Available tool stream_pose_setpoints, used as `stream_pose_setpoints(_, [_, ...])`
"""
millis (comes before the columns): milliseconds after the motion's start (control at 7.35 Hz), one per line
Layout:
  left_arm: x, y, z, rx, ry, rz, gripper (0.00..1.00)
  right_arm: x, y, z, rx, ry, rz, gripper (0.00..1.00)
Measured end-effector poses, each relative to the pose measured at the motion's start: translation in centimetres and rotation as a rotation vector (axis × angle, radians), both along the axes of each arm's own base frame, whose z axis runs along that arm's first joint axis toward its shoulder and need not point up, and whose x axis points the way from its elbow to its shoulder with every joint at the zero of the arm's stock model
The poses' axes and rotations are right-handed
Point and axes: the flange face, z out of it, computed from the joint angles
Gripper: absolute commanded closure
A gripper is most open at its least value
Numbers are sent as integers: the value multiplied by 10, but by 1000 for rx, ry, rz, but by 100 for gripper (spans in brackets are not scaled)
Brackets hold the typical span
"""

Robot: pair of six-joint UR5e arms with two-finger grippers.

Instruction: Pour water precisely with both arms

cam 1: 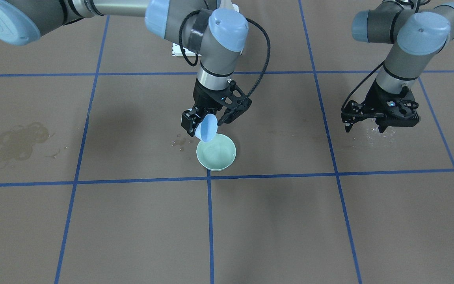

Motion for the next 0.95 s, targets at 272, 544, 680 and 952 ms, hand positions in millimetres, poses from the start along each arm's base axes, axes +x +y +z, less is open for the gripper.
stream_pose_setpoints(272, [1, 0, -4, 3, 6, -1, 0, 39, -11, 12, 29, -235, 208, 100])
stream_pose_setpoints(544, [0, 1, -6, 4, 9, -3, 0, 106, 0, 39, 80, -375, 447, 100])
stream_pose_setpoints(680, [0, 1, -6, 3, 9, -4, 0, 151, 14, 70, 87, -396, 581, 100])
stream_pose_setpoints(952, [0, 2, -5, -1, 10, -1, 0, 213, 22, 143, 89, -341, 824, 100])
